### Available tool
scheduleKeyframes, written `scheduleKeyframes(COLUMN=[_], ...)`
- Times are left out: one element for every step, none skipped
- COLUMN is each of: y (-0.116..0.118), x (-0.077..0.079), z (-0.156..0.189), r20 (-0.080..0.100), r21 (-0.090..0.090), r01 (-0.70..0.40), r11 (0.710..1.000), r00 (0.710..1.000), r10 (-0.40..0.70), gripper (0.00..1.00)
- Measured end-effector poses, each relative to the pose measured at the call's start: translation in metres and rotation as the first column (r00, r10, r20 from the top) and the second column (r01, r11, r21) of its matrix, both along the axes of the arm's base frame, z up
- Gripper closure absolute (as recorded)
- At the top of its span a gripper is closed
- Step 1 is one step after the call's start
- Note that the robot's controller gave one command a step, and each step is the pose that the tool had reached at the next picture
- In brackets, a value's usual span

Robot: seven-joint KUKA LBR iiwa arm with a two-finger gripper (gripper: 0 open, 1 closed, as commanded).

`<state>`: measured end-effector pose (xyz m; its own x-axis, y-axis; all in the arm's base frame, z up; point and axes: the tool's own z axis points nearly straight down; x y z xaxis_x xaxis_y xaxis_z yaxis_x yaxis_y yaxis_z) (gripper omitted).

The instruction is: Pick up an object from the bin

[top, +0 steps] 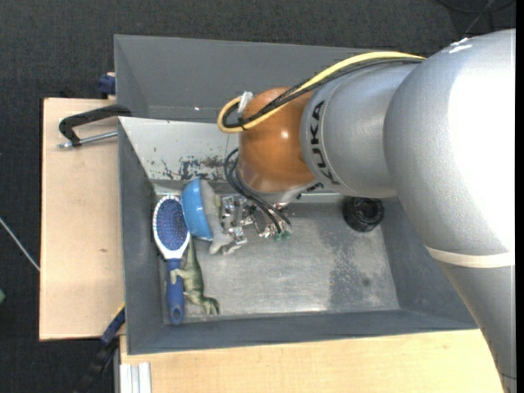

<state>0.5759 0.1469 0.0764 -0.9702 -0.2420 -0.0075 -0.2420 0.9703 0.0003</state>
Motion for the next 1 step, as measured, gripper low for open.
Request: scheduleKeyframes(y=[-0.0321], x=[-0.006], z=[0.0265], r20=[-0.002], r21=[-0.002], r01=[-0.109], r11=[0.994], r00=[0.994], r10=[0.109], gripper=[1.0])
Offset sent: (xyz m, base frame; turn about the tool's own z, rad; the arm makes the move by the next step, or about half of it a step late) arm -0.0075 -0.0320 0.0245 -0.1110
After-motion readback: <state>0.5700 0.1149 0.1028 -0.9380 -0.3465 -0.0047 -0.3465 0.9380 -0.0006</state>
